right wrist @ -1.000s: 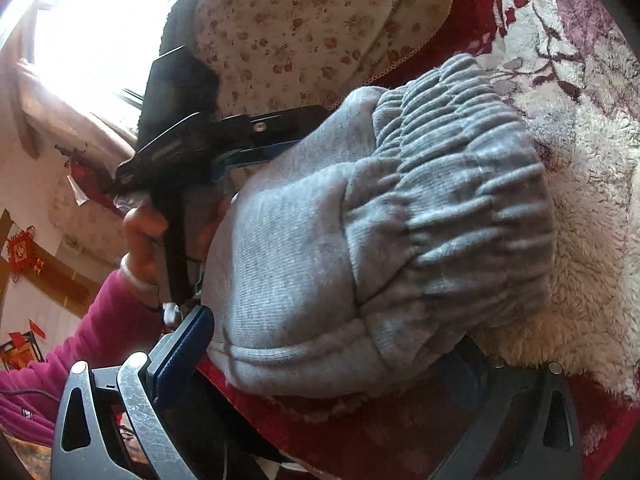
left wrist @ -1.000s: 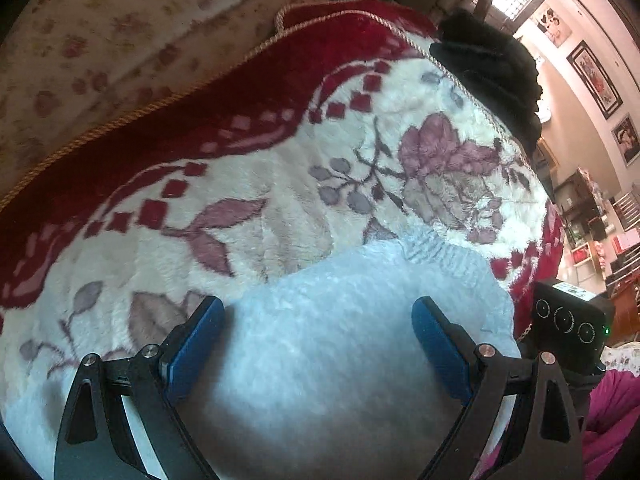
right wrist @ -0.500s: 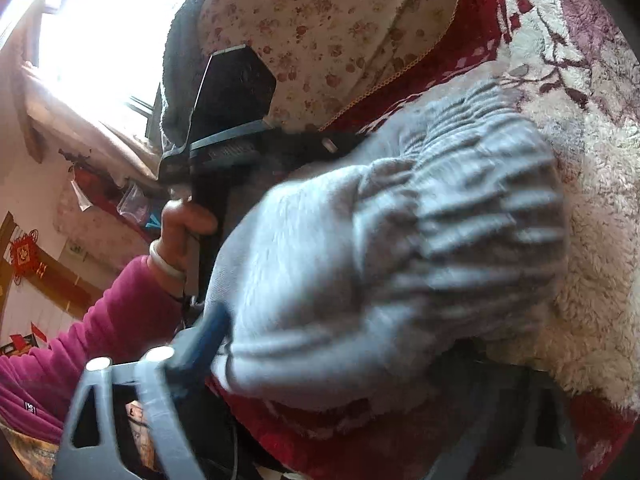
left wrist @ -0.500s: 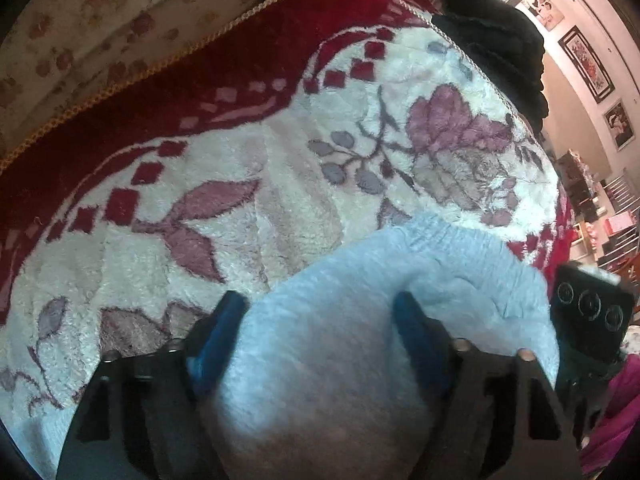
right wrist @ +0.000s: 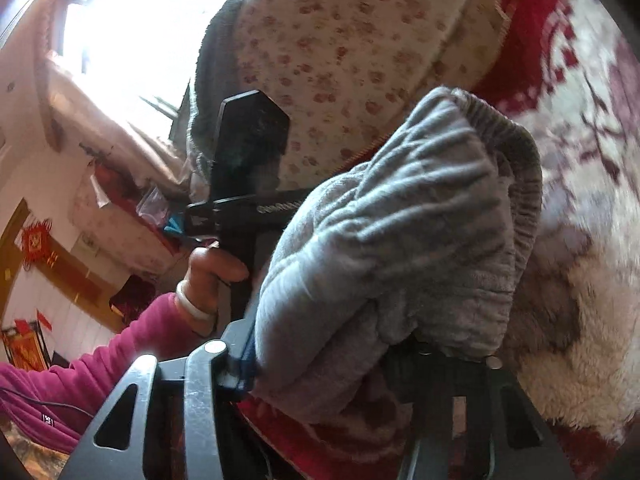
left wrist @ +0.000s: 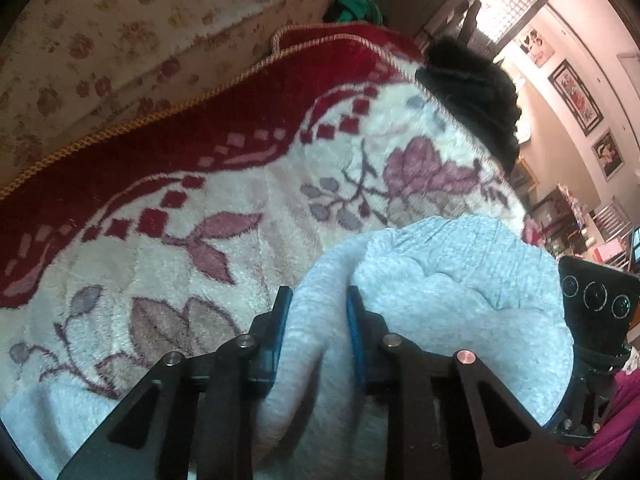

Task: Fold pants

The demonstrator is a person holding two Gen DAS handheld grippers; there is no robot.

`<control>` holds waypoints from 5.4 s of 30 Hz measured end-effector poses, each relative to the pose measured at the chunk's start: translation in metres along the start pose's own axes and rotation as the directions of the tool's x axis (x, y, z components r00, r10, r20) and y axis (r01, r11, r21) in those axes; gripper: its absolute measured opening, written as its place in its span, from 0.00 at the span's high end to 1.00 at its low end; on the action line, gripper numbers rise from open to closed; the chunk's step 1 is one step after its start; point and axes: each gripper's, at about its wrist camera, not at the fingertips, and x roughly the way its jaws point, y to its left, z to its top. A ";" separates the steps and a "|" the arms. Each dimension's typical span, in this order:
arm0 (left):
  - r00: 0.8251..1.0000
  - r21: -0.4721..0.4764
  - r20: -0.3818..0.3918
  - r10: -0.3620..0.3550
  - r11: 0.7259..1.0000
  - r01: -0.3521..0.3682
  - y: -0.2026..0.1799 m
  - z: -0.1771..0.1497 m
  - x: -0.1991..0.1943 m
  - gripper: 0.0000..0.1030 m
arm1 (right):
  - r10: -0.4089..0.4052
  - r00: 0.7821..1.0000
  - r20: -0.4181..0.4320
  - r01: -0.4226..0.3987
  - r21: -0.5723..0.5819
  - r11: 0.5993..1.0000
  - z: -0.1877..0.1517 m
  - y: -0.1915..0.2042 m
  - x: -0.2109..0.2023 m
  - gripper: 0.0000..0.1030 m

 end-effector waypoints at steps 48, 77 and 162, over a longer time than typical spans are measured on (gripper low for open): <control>0.687 -0.702 0.425 0.590 0.693 -0.161 0.189 -0.338 -0.386 0.44 | 0.070 0.877 -0.475 -0.336 -0.502 0.797 -0.080 0.296 0.316 0.16; 0.630 -0.623 0.259 0.732 0.625 -0.470 0.074 -0.301 -0.311 0.42 | -0.169 0.969 -0.181 0.046 -0.537 0.842 0.017 0.228 0.240 0.13; 0.503 -0.687 0.300 0.810 0.550 -0.475 0.024 -0.272 -0.303 0.05 | -0.339 0.922 -0.190 0.232 -0.429 0.873 -0.003 0.173 0.187 0.00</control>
